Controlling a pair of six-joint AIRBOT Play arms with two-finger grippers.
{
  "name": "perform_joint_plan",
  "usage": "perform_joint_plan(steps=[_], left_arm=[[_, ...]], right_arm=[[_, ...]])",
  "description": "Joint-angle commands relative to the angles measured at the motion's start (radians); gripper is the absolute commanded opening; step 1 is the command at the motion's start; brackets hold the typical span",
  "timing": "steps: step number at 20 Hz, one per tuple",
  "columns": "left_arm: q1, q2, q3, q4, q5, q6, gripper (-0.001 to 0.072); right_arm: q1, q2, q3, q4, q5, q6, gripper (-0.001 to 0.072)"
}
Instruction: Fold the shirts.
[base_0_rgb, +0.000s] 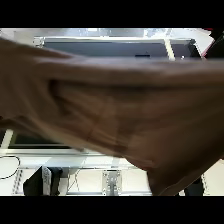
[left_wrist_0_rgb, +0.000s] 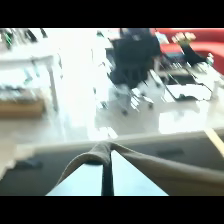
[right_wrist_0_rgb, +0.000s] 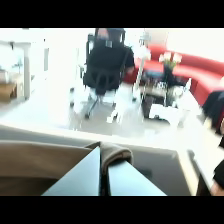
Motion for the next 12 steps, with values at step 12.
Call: perform_joint_plan(steps=[12], left_arm=[[-0.652, -0.888, -0.136, 0.72, 0.159, -0.228, 0.0014]], right_arm=[[0.229, -1.017, 0.006, 0.137, -0.087, -0.05, 0.0008]])
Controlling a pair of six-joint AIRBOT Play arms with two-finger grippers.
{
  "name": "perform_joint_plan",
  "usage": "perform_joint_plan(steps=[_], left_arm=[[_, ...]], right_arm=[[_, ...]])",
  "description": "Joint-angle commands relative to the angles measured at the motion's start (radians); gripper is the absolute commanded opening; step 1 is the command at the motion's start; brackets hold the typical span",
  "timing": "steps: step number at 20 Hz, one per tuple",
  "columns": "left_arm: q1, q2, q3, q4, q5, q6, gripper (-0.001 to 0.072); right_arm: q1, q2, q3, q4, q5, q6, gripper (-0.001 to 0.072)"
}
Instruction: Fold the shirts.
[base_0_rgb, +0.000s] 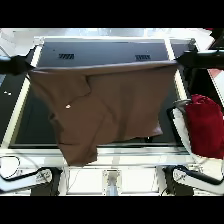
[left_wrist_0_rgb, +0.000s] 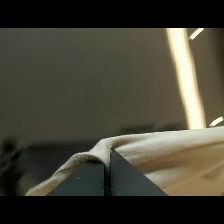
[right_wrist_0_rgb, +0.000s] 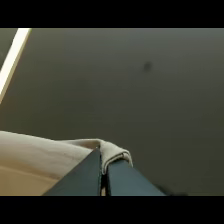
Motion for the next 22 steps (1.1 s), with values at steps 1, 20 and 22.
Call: perform_joint_plan(steps=[1, 20, 22], left_arm=[[-0.154, -0.245, -0.027, 0.286, 0.336, -0.149, 0.0014], [-0.162, -0.133, -0.283, 0.361, 0.254, -0.111, 0.0013], [-0.163, -0.089, -0.399, 0.356, 0.34, -0.12, 0.0013]], right_arm=[[0.092, -0.236, 0.002, -0.022, -0.171, -0.006, 0.0008], [0.141, -0.395, 0.008, -0.233, -0.144, 0.106, 0.0009], [0.144, -0.393, 0.006, -0.255, -0.084, 0.108, 0.0009]])
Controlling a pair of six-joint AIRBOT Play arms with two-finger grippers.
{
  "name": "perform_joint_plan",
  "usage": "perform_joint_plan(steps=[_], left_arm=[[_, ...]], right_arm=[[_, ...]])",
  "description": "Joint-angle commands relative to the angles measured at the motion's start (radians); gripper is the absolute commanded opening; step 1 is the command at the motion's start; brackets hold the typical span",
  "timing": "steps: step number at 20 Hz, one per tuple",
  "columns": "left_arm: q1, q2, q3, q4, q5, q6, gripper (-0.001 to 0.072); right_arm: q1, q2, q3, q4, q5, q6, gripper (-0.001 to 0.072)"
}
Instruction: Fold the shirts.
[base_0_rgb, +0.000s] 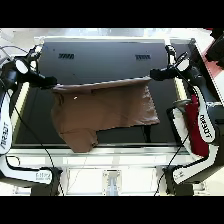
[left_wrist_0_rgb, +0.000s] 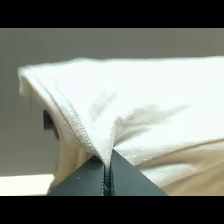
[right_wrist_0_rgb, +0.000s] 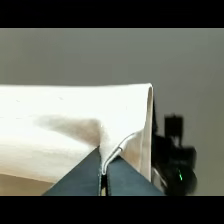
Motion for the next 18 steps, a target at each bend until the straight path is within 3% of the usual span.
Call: perform_joint_plan(steps=[1, 7, 18], left_arm=[[0.0, 0.074, -0.175, 0.009, 0.079, -0.011, 0.0013], [-0.019, 0.071, -0.298, 0.005, 0.127, -0.016, 0.0013], [-0.025, 0.07, -0.311, 0.006, 0.109, -0.015, 0.0017]], right_arm=[[0.004, 0.01, -0.012, -0.078, 0.125, 0.017, 0.0009], [0.004, -0.005, -0.132, -0.074, 0.039, 0.021, 0.0009], [0.051, -0.079, -0.142, -0.09, 0.057, 0.042, 0.0032]])
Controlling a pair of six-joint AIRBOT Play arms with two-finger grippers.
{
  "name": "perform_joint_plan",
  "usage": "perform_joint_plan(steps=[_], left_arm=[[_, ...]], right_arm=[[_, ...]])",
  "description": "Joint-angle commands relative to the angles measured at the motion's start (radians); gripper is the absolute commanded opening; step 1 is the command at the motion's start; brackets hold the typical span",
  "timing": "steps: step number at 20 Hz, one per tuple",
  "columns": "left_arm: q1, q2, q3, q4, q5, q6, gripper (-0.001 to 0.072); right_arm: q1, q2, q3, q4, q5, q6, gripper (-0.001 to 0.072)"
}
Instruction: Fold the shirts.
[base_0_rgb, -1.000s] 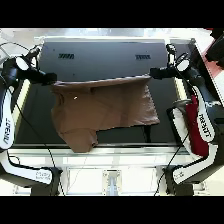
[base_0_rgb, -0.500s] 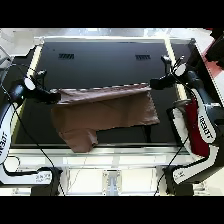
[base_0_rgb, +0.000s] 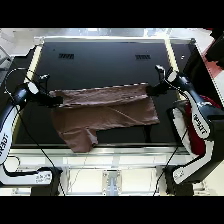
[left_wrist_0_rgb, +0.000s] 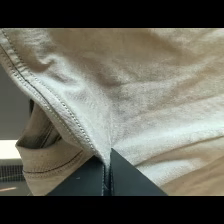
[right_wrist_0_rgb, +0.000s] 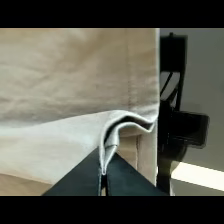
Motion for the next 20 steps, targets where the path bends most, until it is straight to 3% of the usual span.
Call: perform_joint_plan(steps=[1, 3, 4, 8, 13, 15, 18, 20], left_arm=[[-0.001, 0.001, -0.002, -0.001, -0.034, 0.0, 0.0067], [0.0, 0.002, -0.002, -0.001, -0.076, 0.0, 0.0471], [0.003, 0.007, -0.002, -0.002, -0.091, -0.001, 0.058], [0.003, 0.156, -0.002, -0.009, -0.103, -0.01, 0.0581], [0.003, 0.566, -0.099, -0.003, -0.159, -0.048, 0.0581], [0.003, 0.732, -0.25, 0.025, -0.188, -0.225, 0.0581], [0.003, 0.974, -0.553, 0.016, -0.191, -0.599, 0.058], [0.003, 1.099, -0.726, -0.031, -0.191, -0.708, 0.0581]], right_arm=[[0.011, -0.004, 0.0, -0.042, 0.04, 0.009, 0.0047], [0.011, -0.003, 0.015, -0.137, 0.116, 0.062, 0.0211], [0.011, -0.002, 0.026, -0.187, 0.162, 0.086, 0.0263], [0.011, 0.037, 0.084, -0.345, 0.37, 0.111, 0.0271], [0.011, 0.222, 0.084, -0.481, 0.394, 0.111, 0.0272], [0.011, 0.28, 0.084, -0.47, 0.388, 0.111, 0.0272], [0.011, 0.324, 0.084, -0.464, 0.387, 0.111, 0.0272], [0.012, 0.337, 0.083, -0.434, 0.377, 0.111, 0.0272]])
